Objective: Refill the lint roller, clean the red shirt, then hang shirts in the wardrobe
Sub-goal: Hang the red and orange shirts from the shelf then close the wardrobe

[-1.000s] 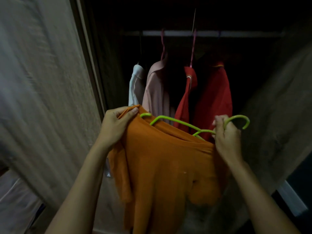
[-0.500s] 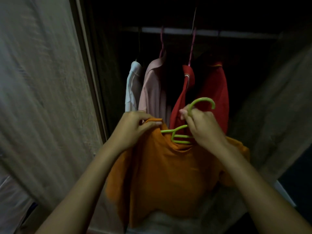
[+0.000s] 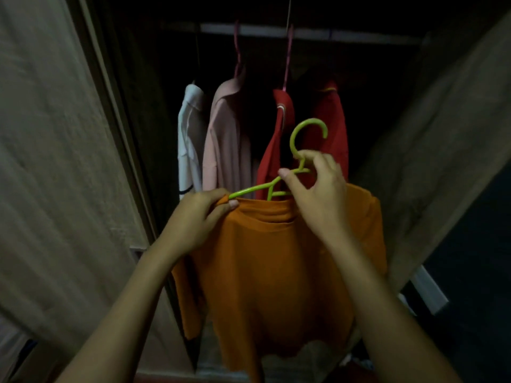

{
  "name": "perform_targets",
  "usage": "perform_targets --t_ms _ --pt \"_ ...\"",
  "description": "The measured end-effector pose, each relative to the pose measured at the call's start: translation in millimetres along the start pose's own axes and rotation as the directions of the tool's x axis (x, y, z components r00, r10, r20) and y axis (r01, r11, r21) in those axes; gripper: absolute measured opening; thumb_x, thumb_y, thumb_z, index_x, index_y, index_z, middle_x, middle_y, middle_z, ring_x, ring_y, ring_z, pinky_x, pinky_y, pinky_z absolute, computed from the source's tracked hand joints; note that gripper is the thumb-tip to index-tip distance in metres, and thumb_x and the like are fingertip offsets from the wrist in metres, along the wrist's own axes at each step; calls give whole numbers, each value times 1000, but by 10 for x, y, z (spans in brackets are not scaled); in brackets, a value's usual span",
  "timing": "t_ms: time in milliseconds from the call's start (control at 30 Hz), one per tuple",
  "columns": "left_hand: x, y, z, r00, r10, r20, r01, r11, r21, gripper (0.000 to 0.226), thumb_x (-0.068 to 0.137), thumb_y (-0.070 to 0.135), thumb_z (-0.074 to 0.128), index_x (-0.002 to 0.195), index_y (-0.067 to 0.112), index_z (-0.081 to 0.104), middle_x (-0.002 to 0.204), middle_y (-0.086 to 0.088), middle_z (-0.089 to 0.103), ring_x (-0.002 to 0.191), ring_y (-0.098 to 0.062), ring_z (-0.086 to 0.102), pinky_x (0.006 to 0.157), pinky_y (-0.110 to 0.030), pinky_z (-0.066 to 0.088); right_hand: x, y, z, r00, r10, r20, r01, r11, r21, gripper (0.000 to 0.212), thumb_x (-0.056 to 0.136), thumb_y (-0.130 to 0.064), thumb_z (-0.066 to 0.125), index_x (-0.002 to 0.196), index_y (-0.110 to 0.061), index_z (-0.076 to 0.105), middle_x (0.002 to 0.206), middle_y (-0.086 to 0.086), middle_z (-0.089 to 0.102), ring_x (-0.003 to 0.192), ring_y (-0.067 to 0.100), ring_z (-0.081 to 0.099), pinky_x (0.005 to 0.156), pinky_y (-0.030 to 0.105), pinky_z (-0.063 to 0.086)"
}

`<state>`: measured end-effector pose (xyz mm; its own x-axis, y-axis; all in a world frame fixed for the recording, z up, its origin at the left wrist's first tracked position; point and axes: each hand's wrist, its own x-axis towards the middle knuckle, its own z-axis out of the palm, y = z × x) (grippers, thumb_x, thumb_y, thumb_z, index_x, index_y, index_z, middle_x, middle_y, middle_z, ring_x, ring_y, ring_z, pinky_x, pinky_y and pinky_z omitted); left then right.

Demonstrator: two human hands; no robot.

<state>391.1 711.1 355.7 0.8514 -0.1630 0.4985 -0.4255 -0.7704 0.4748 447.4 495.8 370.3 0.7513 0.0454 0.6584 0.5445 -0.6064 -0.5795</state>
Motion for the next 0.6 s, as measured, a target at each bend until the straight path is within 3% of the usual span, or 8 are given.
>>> perform_targets --t_ms 67,133,167,233,300,367,500,600 --pt "-43 -38 -6 1000 14 11 -14 1000 -9 19 95 35 52 82 25 62 68 11 59 70 -2 58 60 -13 39 -90 121 -79 997 20 80 -17 999 -29 53 84 -58 58 128 -28 54 125 -10 55 123 10 43 113 50 28" --pt "-66 -92 -84 1000 4 12 -4 1000 -16 22 92 41 49 88 27 65 74 10 64 73 -4 61 63 -21 46 -59 287 -266 964 49 263 -30 997 -75 58 81 -61 61 132 -35 49 123 -18 53 126 5 40 120 49 4" --pt "-68 -126 -150 1000 -5 8 6 1000 -28 23 90 43 48 89 28 65 76 9 65 73 -5 62 64 -25 47 -21 372 -387 934 70 351 -38 995 -96 57 79 -59 64 131 -38 49 121 -22 52 124 3 41 120 46 1" --pt "-56 -198 -295 1000 -17 16 18 998 -65 21 88 46 48 88 33 65 77 12 66 72 -4 63 63 -21 47 55 513 -633 861 119 494 -97 993 -71 46 78 -53 69 120 -39 58 116 -26 56 115 -2 50 118 44 21" --pt "-41 -231 -387 998 -27 62 34 993 -110 23 85 53 47 87 37 64 78 16 66 72 -1 63 62 -15 46 99 591 -815 821 103 562 -178 981 80 33 78 -46 69 109 -34 67 106 -18 68 103 -2 60 100 36 47" --pt "-29 -225 -387 991 -45 125 64 985 -158 30 82 57 47 92 35 65 84 14 68 78 -3 65 67 -21 51 98 625 -847 838 56 542 -168 973 160 20 84 -38 65 100 -29 71 98 -11 71 97 4 65 88 32 51" --pt "22 -137 -265 986 -21 167 50 984 -172 17 91 40 55 101 30 65 99 13 67 95 -4 64 82 -30 52 26 629 -749 835 28 549 -149 973 177 17 93 -32 58 102 -26 70 102 -9 71 99 6 65 88 27 50" --pt "33 -91 -252 992 -37 119 51 992 -116 15 93 30 50 99 28 63 95 12 67 92 -1 62 80 -27 51 79 723 -859 889 34 457 -118 981 156 19 91 -32 59 103 -22 71 101 -7 71 99 8 65 91 37 51"
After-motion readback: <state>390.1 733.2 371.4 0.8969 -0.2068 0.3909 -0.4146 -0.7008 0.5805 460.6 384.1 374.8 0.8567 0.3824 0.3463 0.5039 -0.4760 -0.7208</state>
